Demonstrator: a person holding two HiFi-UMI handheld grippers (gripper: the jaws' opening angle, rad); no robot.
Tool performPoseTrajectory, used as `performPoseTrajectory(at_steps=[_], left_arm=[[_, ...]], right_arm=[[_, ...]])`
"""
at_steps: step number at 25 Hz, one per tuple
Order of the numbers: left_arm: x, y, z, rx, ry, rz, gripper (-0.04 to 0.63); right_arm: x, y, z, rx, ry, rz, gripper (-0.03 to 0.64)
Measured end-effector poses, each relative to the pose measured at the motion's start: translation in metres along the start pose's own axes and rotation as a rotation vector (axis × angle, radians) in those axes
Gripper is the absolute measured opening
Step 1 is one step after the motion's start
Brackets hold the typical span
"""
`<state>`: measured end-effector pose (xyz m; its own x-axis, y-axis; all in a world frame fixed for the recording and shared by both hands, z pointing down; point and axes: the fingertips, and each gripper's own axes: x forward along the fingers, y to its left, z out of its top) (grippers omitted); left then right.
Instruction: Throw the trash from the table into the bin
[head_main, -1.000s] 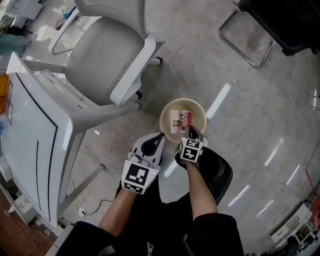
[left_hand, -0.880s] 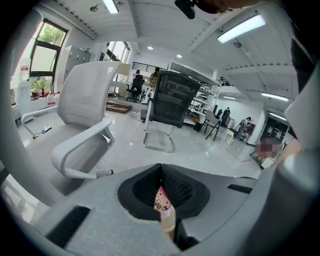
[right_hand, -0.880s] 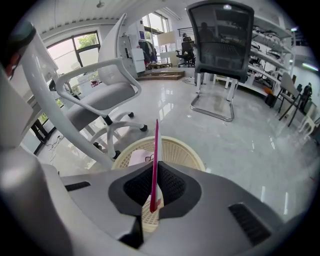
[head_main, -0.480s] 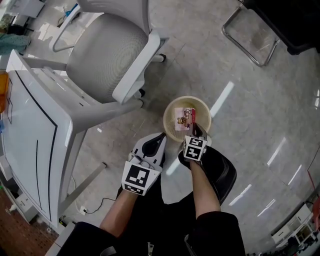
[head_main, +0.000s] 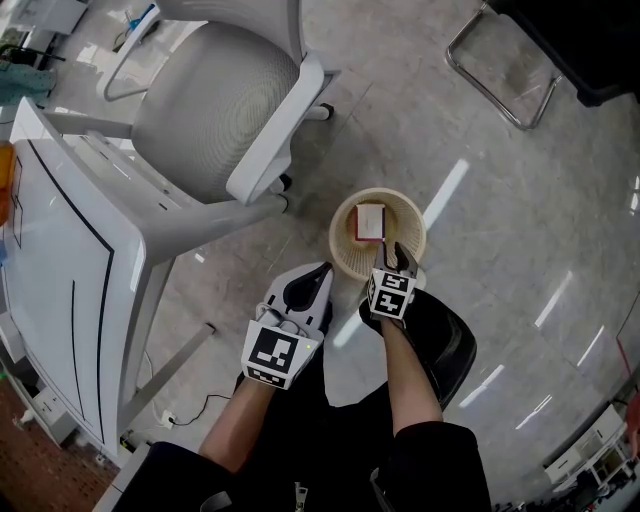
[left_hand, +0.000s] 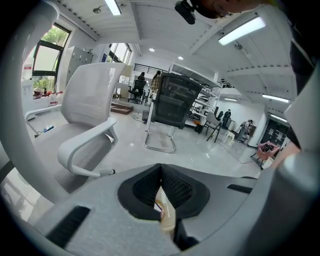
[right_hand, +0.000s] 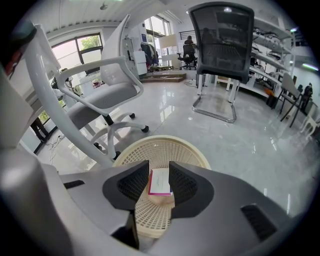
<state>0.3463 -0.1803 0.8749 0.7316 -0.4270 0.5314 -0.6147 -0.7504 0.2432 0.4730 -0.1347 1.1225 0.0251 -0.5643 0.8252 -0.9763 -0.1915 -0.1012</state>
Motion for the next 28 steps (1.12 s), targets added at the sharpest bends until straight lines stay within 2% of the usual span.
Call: performPoseTrajectory(at_steps=[8,13,17,23,28], left_arm=[[-0.009,-0.006,0.010,-0.013,0.018,0.000,0.008],[-0.037,-0.018,0.028,-0.003,0.064,-0.020,0.008],[-0.059,-0.036,0.067,-0.006,0.063,-0.031,0.008],[-0.101,-0.061,0.124,-0.010,0.062,-0.053,0.008],[-0.137,-0.077,0.175,-0.013,0.023,-0.055,0.008]], right_arm=[[-0.014,0.002,0.010,-0.018,0.019,0.005,0.109],[-0.052,0.016,0.028,-0.023,0.016,0.002,0.107],[-0.097,0.016,0.054,-0.049,0.031,0.005,0.100],[-0.177,0.015,0.095,-0.056,0.027,-0.024,0.037],[-0.246,0.024,0.126,-0.060,-0.004,-0.037,0.021]])
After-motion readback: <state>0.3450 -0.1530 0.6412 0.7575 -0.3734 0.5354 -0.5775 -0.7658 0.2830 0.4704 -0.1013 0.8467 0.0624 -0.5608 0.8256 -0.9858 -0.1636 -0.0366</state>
